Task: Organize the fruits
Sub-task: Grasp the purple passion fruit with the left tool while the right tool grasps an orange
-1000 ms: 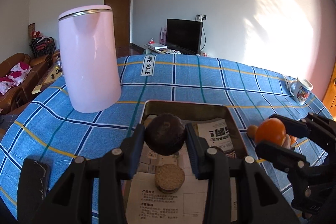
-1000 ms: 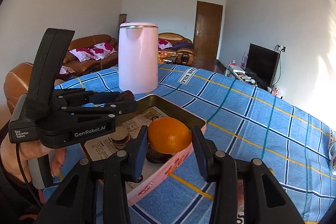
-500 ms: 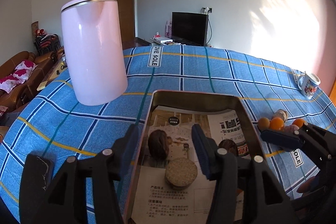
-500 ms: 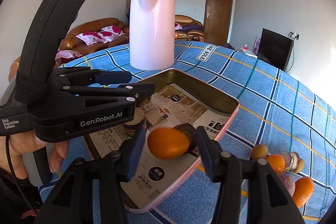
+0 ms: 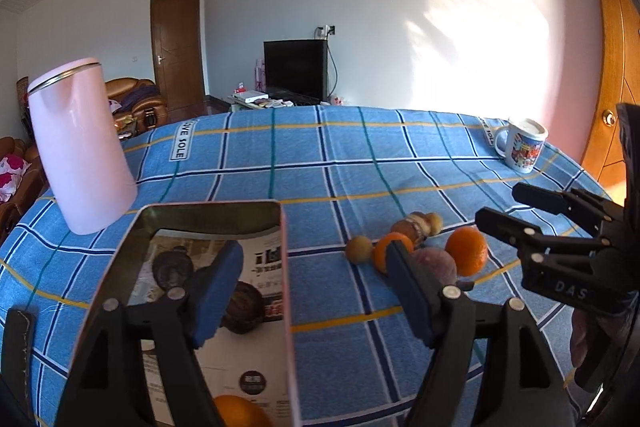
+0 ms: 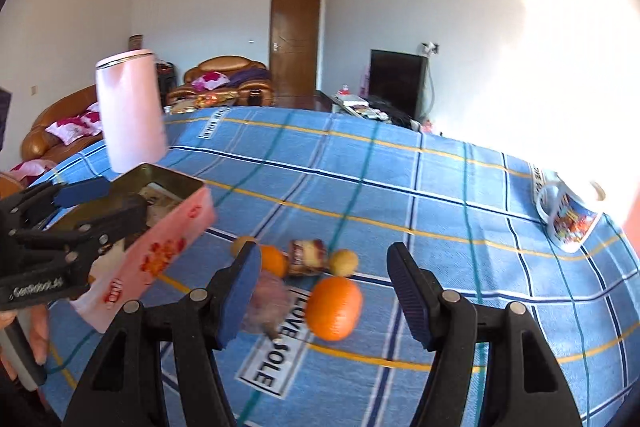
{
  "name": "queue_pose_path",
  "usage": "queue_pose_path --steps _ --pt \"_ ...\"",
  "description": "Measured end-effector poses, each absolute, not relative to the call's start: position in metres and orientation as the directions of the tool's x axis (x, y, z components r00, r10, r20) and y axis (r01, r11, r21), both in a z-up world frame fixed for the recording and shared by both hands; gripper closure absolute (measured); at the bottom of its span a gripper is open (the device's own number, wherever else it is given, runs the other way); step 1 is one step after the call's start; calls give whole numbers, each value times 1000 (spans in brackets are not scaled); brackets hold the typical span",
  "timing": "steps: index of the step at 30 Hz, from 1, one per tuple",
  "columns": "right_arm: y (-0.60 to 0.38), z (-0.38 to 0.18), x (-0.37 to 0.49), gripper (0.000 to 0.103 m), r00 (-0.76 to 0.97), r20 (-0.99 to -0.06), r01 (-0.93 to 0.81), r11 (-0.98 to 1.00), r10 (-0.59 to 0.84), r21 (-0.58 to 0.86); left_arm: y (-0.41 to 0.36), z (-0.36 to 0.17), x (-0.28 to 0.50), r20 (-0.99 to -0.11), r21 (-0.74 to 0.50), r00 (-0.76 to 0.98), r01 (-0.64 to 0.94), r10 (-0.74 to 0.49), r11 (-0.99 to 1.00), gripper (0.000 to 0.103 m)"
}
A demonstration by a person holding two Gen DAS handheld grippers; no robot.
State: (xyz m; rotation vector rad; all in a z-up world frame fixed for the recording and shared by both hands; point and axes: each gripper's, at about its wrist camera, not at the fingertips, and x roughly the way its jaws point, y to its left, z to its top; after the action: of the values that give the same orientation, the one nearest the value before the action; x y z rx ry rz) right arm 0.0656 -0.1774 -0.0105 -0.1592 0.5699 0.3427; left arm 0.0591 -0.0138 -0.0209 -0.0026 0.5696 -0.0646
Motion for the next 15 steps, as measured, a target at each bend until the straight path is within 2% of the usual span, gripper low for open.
queue_pose_path --steps 10,13,15 --pt "-194 -44 98 37 686 -662 -324 941 302 94 -38 -38 72 -582 -21 809 87 -83 996 27" --pt "-189 -50 104 37 647 -695 -336 935 315 110 -40 -39 73 -583 -25 808 91 -88 996 23" --pt "-186 -56 109 45 608 -720 -352 927 335 134 -42 -40 73 -583 -23 807 96 -91 995 22"
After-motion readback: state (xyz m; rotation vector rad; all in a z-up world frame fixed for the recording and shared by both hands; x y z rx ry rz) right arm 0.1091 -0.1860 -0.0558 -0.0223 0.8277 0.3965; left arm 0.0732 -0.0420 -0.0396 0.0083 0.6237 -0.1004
